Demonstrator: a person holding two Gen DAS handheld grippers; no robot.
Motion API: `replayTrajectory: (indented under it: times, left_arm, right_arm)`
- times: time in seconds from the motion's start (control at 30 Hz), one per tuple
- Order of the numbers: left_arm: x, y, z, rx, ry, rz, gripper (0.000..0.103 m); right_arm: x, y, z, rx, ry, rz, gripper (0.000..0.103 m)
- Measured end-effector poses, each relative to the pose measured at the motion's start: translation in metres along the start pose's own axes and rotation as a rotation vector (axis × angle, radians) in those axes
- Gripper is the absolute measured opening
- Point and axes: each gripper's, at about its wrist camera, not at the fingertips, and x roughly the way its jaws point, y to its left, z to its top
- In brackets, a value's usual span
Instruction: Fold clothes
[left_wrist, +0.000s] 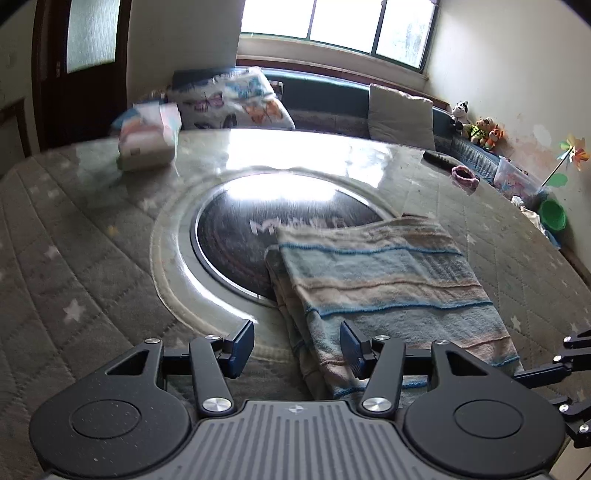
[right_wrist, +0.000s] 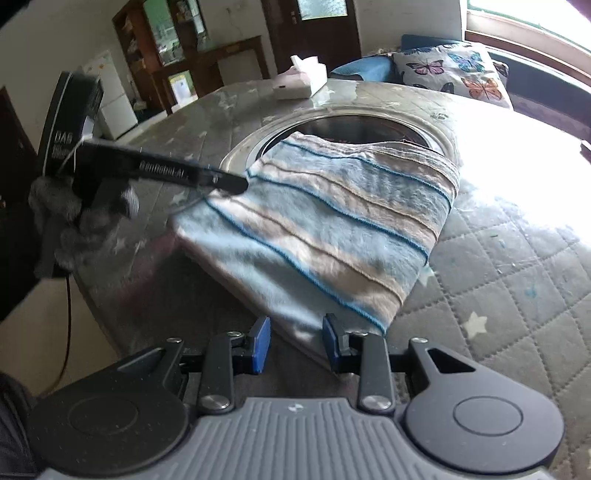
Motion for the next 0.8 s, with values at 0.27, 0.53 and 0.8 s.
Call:
replayTrajectory:
  times: [0.27,0.53,0.8]
  left_arm:
    - [-0.021,-0.030,-0.009,0.138,-0.054,-0.030,0.055]
    - [-0.014,-0.036,-0.026,0.201,-0.030,-0.029,0.055]
    - [-0.010,-0.030,-0.034,0.187,-0.012,-0.035,0.055]
  right_arm:
    - [-0.004,0.005,0.026,-0.039,-0.125,-0.031,0.031]
    - [0.026,0.016,0.045,-0.081,-0.153,-0.043,0.031]
    - [0.026,0.015,0.021,-0.105,-0.085,-0.070,0.031]
